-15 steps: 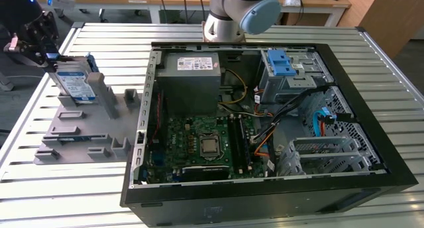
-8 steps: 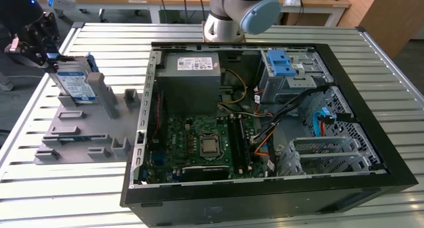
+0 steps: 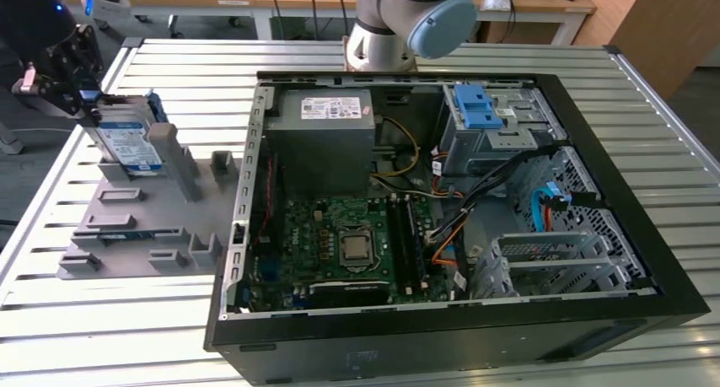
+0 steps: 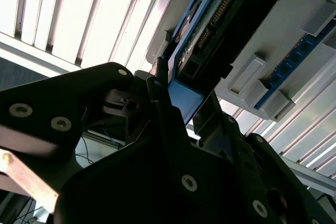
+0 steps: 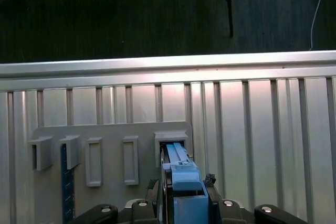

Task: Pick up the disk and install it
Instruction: 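Pick up the disk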

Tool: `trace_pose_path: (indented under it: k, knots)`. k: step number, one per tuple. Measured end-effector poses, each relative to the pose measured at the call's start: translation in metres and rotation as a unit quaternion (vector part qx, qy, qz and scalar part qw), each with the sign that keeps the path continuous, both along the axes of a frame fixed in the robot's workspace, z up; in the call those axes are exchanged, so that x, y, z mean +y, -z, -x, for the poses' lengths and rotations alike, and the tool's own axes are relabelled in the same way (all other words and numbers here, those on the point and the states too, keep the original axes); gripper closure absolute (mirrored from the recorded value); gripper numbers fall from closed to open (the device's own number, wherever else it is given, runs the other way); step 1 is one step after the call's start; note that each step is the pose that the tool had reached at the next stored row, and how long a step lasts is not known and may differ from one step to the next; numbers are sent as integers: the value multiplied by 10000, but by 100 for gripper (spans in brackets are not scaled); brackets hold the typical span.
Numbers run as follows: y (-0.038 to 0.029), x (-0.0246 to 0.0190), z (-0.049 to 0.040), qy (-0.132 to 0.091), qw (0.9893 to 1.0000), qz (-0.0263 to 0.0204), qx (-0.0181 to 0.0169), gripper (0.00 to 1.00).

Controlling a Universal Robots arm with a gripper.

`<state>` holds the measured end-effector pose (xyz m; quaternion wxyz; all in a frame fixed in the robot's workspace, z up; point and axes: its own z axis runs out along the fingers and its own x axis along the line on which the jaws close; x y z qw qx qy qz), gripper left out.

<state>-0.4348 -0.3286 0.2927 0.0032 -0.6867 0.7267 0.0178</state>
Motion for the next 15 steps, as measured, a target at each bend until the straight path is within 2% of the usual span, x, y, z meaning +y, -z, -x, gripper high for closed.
trace_pose_path:
  k: [8, 9, 15]
  knots:
    - [7, 0, 0, -32, 10000, 0, 0, 57]
    - [7, 0, 0, -32, 10000, 0, 0, 63]
    - [8, 0, 0, -32, 10000, 0, 0, 63]
